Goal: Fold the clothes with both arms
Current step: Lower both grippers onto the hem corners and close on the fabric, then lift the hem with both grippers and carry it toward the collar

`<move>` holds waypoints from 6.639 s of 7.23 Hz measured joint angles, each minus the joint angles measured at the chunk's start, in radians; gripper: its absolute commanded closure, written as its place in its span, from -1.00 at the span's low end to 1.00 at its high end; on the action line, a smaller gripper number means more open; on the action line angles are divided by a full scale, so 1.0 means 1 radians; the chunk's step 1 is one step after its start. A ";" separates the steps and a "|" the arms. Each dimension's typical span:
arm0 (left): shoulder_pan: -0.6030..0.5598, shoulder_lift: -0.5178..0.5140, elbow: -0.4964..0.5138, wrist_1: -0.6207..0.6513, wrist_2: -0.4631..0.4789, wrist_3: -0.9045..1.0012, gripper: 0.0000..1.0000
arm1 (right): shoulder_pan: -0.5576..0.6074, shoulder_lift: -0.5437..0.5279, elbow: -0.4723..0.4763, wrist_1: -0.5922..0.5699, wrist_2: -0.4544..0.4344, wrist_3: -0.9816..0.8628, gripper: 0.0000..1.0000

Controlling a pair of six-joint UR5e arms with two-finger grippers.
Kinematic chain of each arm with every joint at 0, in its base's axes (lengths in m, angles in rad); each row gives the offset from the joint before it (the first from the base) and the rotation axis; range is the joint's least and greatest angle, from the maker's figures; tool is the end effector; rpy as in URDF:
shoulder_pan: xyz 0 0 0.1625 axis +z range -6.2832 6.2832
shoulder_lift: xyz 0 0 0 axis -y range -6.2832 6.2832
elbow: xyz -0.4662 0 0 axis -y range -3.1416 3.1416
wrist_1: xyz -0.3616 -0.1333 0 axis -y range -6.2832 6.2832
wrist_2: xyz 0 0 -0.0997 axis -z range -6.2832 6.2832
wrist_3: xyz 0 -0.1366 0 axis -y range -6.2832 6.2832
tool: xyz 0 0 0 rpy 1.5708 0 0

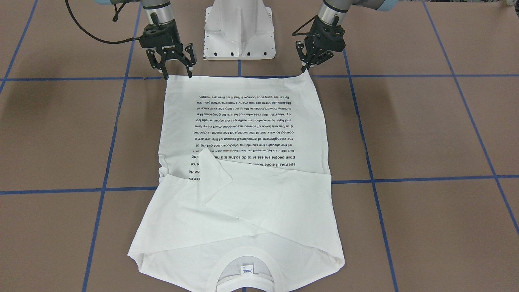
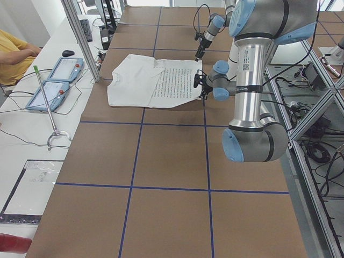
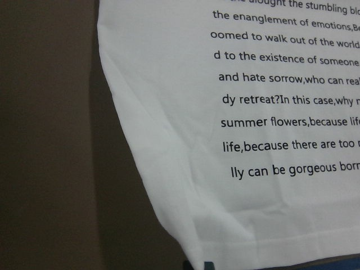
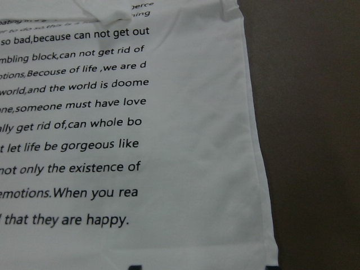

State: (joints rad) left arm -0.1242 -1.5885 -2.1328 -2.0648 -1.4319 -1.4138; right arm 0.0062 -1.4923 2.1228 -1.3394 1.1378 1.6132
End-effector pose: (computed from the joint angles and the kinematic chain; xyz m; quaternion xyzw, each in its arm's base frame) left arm 0.4547 -0.2102 0.4074 0.1305 0.4968 -0.0214 0.8577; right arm -0.4865 -0.1936 0.4191 0.1878 -0.4114 0.1113 0.8849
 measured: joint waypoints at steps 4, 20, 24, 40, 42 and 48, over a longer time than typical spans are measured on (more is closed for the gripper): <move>0.000 -0.002 -0.001 -0.001 -0.001 -0.003 1.00 | -0.018 -0.003 -0.014 -0.054 -0.004 0.071 -0.51; 0.000 -0.001 -0.011 -0.005 -0.002 -0.005 1.00 | -0.036 0.010 -0.041 -0.133 -0.009 0.155 -0.32; -0.001 -0.001 -0.012 -0.004 -0.002 -0.005 1.00 | -0.058 0.011 -0.043 -0.136 -0.017 0.183 -0.09; -0.277 -0.234 -0.415 0.600 -0.269 0.141 1.00 | 0.231 0.331 0.499 -0.918 0.284 0.091 1.00; -0.419 -0.302 -0.301 0.606 -0.273 0.266 1.00 | 0.394 0.407 0.400 -0.913 0.357 -0.025 1.00; -0.656 -0.502 0.152 0.480 -0.246 0.418 1.00 | 0.738 0.573 -0.143 -0.566 0.481 -0.248 1.00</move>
State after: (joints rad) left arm -0.7803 -2.0907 -1.9813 -1.5853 -1.6779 -0.9954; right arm 0.7440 -0.9189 1.9802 -1.9056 1.6188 1.3648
